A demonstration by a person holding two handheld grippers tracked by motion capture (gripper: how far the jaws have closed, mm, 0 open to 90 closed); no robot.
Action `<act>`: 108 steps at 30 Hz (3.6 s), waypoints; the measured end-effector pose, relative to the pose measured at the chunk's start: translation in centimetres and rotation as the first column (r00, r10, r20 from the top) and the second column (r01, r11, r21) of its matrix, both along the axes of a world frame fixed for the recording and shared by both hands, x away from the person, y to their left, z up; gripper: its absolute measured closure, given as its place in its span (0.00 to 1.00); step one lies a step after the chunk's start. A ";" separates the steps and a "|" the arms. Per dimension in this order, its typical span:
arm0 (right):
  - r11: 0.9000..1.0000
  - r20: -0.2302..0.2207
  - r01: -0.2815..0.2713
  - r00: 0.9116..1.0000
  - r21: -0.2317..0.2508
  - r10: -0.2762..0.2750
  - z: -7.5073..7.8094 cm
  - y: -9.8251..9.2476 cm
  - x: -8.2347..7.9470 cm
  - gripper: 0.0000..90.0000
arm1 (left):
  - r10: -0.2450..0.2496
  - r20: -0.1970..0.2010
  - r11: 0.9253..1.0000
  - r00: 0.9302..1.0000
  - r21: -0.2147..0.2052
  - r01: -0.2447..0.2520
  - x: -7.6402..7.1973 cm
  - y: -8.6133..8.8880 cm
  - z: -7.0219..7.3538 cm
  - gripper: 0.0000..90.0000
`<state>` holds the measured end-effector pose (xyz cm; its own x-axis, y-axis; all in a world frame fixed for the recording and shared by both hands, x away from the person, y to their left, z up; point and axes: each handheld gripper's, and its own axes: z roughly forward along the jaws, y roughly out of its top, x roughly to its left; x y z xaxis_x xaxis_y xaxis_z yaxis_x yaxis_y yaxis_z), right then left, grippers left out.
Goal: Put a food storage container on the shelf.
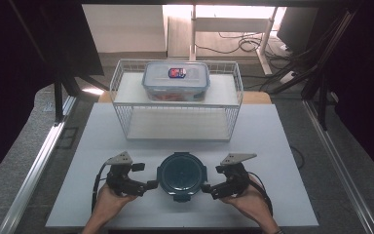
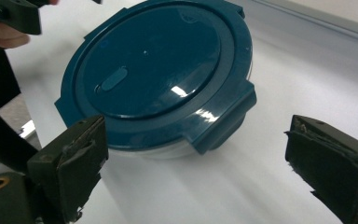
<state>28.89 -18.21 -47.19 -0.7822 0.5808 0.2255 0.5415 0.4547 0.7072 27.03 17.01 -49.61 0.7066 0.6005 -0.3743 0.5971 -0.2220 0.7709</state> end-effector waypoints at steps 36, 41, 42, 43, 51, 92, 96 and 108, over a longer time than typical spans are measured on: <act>0.970 -0.398 0.088 0.917 0.225 0.009 -2.0 -1.2 2.7 0.60 | -0.095 -0.289 0.973 0.953 -0.229 0.027 0.7 0.5 -2.7 0.57; 0.975 -0.361 0.097 0.932 0.202 -0.018 -1.5 -1.0 1.7 0.60 | -0.052 -0.292 0.968 0.955 -0.249 -0.023 0.0 0.4 -2.6 0.59; 0.975 -0.354 0.102 0.935 0.198 -0.026 -1.4 -0.9 1.5 0.60 | -0.044 -0.294 0.966 0.955 -0.255 -0.034 -0.2 0.3 -2.6 0.60; 0.976 -0.347 0.107 0.937 0.190 -0.036 -1.3 -0.8 1.2 0.60 | -0.043 -0.294 0.966 0.955 -0.257 -0.036 -0.2 0.3 -2.6 0.60; 0.975 -0.316 0.116 0.947 0.188 -0.052 -0.8 -0.8 0.4 0.63 | -0.007 -0.269 0.960 0.963 -0.272 -0.069 -0.8 0.3 -2.1 0.63; 0.958 -0.066 0.062 0.997 0.281 -0.045 9.8 -0.5 4.5 0.63 | -0.022 -0.057 0.981 0.998 -0.196 0.010 4.4 0.8 10.5 0.63; 0.956 -0.037 0.058 0.998 0.288 -0.050 12.0 -0.3 5.3 0.63 | -0.018 -0.034 0.980 0.999 -0.201 0.011 5.1 1.0 12.6 0.63; 0.952 0.013 0.056 0.998 0.300 -0.062 18.1 0.7 7.8 0.63 | -0.011 -0.007 0.972 1.000 -0.235 0.009 7.7 2.1 17.7 0.63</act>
<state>36.68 -17.47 -29.10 -0.7553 0.5346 0.3791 0.5437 0.1881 0.8180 34.76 19.11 -31.94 0.7086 0.4882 -0.5095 0.6019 -0.0415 0.7975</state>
